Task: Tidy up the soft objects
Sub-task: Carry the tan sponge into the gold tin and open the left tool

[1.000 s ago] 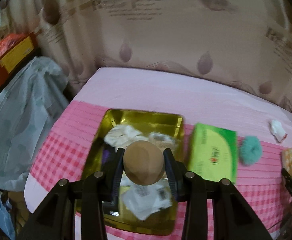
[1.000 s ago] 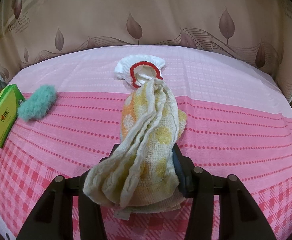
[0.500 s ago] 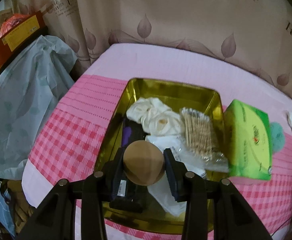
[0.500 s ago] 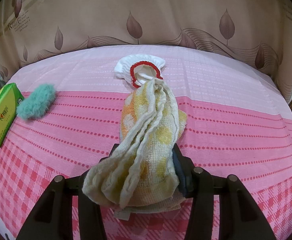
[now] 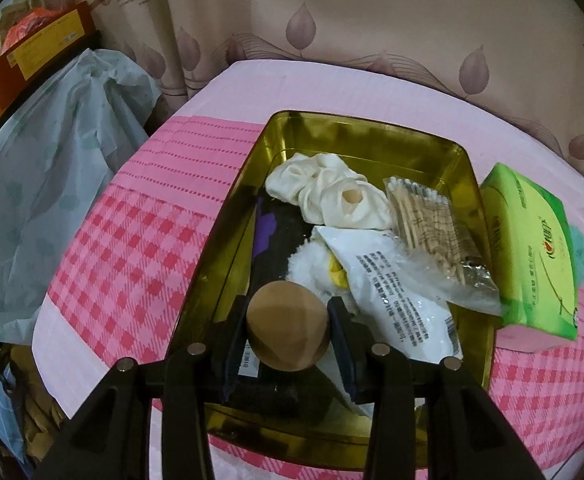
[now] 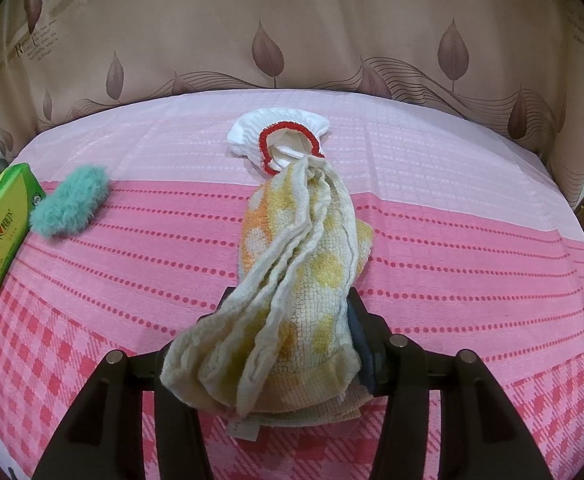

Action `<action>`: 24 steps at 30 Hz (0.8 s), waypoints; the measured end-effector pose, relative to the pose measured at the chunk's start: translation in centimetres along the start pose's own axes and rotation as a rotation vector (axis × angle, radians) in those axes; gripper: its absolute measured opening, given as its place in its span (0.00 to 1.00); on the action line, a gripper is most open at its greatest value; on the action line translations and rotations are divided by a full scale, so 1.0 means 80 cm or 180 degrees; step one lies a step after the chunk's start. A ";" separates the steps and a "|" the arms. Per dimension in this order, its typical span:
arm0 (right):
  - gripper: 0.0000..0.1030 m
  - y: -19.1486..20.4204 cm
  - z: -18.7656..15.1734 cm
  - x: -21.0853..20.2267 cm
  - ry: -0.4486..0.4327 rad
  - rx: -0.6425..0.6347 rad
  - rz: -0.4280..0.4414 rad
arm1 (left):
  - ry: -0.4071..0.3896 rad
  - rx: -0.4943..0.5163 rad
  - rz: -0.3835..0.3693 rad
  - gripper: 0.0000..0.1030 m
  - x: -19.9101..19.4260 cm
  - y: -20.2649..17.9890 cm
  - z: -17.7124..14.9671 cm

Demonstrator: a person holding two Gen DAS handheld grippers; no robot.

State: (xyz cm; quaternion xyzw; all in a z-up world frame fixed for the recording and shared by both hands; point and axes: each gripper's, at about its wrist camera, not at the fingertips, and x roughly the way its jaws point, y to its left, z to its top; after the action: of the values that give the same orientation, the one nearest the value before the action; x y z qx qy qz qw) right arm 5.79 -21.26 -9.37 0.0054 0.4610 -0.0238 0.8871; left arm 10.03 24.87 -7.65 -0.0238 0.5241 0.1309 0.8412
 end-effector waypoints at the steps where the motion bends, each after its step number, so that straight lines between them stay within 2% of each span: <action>1: 0.46 -0.001 0.000 0.000 0.0000 -0.0002 -0.0003 | -0.0003 -0.0013 0.0012 0.41 0.001 0.001 0.000; 11: 0.47 0.001 0.000 0.000 0.0002 -0.0028 -0.0036 | -0.0013 -0.0007 -0.0029 0.42 0.000 0.000 -0.003; 15: 0.47 0.002 -0.001 -0.001 0.0011 -0.0013 -0.0044 | -0.0067 -0.0028 -0.0060 0.51 -0.007 0.003 -0.007; 20: 0.46 0.002 0.000 -0.002 0.0017 0.0036 -0.0060 | -0.0298 -0.0013 -0.0076 0.53 -0.028 0.010 -0.021; 24: 0.41 0.005 0.000 -0.004 0.0011 0.0064 -0.0095 | -0.0518 -0.0006 0.0061 0.55 -0.048 0.014 -0.042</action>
State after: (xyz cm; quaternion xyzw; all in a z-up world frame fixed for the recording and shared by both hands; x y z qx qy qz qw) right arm 5.59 -20.87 -9.09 0.0075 0.4623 -0.0418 0.8857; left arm 5.25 24.62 -5.62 -0.0088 0.4541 0.1409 0.8797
